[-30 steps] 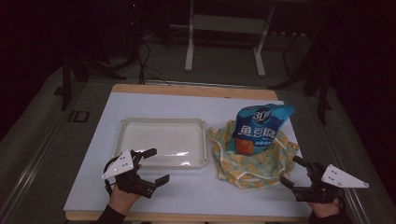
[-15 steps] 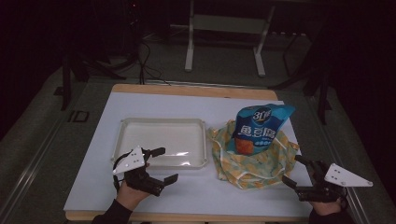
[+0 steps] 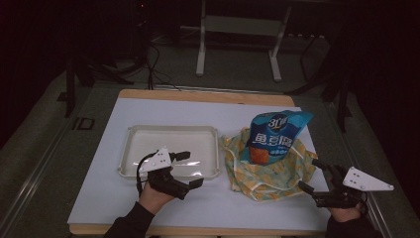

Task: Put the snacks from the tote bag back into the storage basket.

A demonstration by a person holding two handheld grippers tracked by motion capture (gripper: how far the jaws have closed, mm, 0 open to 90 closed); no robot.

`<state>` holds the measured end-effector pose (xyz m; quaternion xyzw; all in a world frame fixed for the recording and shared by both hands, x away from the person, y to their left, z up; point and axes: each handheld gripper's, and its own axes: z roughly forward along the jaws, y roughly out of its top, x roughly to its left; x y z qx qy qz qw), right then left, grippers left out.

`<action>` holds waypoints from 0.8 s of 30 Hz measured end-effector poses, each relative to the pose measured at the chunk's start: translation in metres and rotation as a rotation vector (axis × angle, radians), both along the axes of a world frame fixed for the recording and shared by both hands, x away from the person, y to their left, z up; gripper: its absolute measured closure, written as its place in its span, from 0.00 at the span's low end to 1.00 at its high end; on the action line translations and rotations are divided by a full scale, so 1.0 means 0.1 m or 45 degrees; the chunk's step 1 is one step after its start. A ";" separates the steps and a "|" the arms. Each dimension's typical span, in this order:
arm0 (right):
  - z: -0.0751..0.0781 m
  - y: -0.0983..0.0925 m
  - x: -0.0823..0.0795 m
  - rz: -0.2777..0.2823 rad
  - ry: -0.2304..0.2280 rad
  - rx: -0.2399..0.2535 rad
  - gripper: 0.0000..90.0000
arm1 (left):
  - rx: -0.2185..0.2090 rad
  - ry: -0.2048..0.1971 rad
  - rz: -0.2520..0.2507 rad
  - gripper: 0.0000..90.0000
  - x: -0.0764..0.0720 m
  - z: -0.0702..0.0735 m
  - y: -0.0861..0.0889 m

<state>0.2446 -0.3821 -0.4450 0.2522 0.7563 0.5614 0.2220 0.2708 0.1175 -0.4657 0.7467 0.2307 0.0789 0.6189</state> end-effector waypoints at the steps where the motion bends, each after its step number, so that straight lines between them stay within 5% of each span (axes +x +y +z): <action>1: 0.00 0.00 0.01 -0.001 -0.004 -0.001 0.13 | 0.000 0.000 0.000 0.01 0.00 0.00 0.00; 24: 0.17 0.00 0.31 -0.015 -0.039 -0.001 0.15 | 0.026 -0.017 -0.062 0.02 0.43 0.13 -0.46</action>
